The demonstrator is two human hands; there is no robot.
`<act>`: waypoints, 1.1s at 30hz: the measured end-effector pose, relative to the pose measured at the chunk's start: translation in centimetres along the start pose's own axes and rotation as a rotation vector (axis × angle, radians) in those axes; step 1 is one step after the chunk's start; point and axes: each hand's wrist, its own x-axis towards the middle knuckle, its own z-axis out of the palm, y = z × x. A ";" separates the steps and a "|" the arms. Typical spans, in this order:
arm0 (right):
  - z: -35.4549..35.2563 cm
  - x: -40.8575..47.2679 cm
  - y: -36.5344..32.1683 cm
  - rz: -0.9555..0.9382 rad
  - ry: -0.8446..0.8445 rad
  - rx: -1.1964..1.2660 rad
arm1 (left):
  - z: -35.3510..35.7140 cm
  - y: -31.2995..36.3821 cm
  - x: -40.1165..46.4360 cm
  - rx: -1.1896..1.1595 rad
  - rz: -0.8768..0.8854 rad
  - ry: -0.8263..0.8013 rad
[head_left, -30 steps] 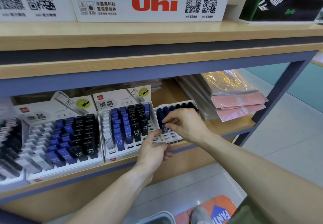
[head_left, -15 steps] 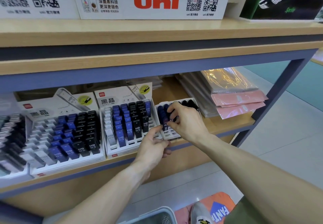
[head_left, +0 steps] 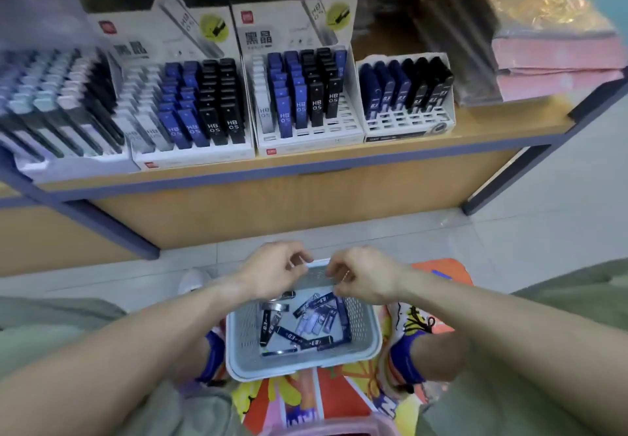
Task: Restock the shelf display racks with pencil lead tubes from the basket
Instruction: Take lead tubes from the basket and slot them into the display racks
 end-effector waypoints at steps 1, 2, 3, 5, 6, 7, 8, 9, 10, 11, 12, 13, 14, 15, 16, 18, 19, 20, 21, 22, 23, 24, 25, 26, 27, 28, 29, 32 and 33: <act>1.8 1.0 0.4 0.054 -0.054 -0.013 | 1.4 -1.5 0.0 0.002 -0.056 -0.036; 3.4 2.2 1.0 0.103 -0.090 -0.013 | 2.7 -2.8 0.0 0.009 -0.110 -0.067; 5.0 3.3 1.5 0.159 -0.113 0.014 | 4.1 -4.0 0.0 0.001 -0.165 -0.092; 8.0 5.3 2.4 0.297 -0.114 0.138 | 6.8 -5.8 0.0 -0.063 -0.264 -0.111; 9.4 6.3 2.8 0.373 -0.109 0.217 | 8.1 -6.4 0.0 -0.089 -0.305 -0.118; 10.8 6.8 3.0 0.451 -0.109 0.312 | 9.5 -6.9 0.0 -0.103 -0.336 -0.128; 12.1 7.6 3.0 0.507 -0.106 0.395 | 10.7 -7.4 0.3 -0.109 -0.356 -0.136; 13.5 8.4 3.1 0.559 -0.109 0.463 | 11.6 -7.7 0.6 -0.106 -0.367 -0.147; 14.8 9.1 3.2 0.600 -0.111 0.540 | 12.5 -7.8 0.9 -0.104 -0.371 -0.153; 15.7 9.7 3.2 0.642 -0.110 0.596 | 13.3 -7.9 1.3 -0.108 -0.375 -0.152; 16.7 10.4 3.5 0.679 -0.086 0.666 | 13.8 -7.9 1.8 -0.118 -0.376 -0.146; 17.3 10.9 3.8 0.713 -0.057 0.724 | 14.4 -8.0 2.4 -0.126 -0.376 -0.139; 17.9 11.4 4.1 0.733 -0.020 0.767 | 15.0 -8.1 3.0 -0.132 -0.376 -0.127; 18.3 11.9 4.3 0.729 0.013 0.750 | 15.5 -8.3 3.6 -0.132 -0.379 -0.119; 18.6 12.3 4.7 0.717 0.050 0.726 | 16.0 -8.6 4.1 -0.124 -0.377 -0.116; 18.7 12.8 5.2 0.620 0.028 0.513 | 17.0 -9.2 5.2 -0.101 -0.366 -0.102; 18.7 13.1 5.3 0.558 -0.015 0.372 | 17.4 -9.6 5.7 -0.086 -0.359 -0.095; 18.6 13.3 5.7 0.516 -0.056 0.272 | 17.9 -10.0 6.2 -0.068 -0.352 -0.089; 18.4 13.6 6.0 0.506 -0.102 0.226 | 18.3 -10.3 6.5 -0.052 -0.351 -0.088; 18.7 14.1 6.4 0.502 -0.134 0.200 | 18.6 -10.6 6.7 -0.035 -0.350 -0.085; 18.7 14.4 6.7 0.502 -0.151 0.177 | 18.9 -11.0 6.9 -0.015 -0.349 -0.087; 18.9 14.7 6.9 0.497 -0.158 0.152 | 19.2 -11.2 7.1 0.005 -0.345 -0.091; 19.1 14.6 6.9 0.507 -0.159 0.137 | 19.4 -11.4 7.1 0.020 -0.342 -0.095; 19.5 14.6 7.0 0.508 -0.136 0.142 | 19.6 -11.5 7.1 0.029 -0.338 -0.091; 19.9 14.5 6.9 0.516 -0.118 0.156 | 19.7 -11.5 7.2 0.033 -0.336 -0.082; 20.3 14.3 7.0 0.523 -0.084 0.176 | 19.8 -11.5 7.2 0.029 -0.336 -0.073; 20.7 14.1 6.9 0.552 -0.048 0.207 | 19.9 -11.4 7.3 0.018 -0.346 -0.064; 22.1 13.8 6.9 0.660 0.085 0.312 | 20.3 -10.9 7.6 -0.021 -0.387 -0.051; 22.3 13.7 6.7 0.707 0.115 0.350 | 20.5 -10.8 7.6 -0.032 -0.394 -0.052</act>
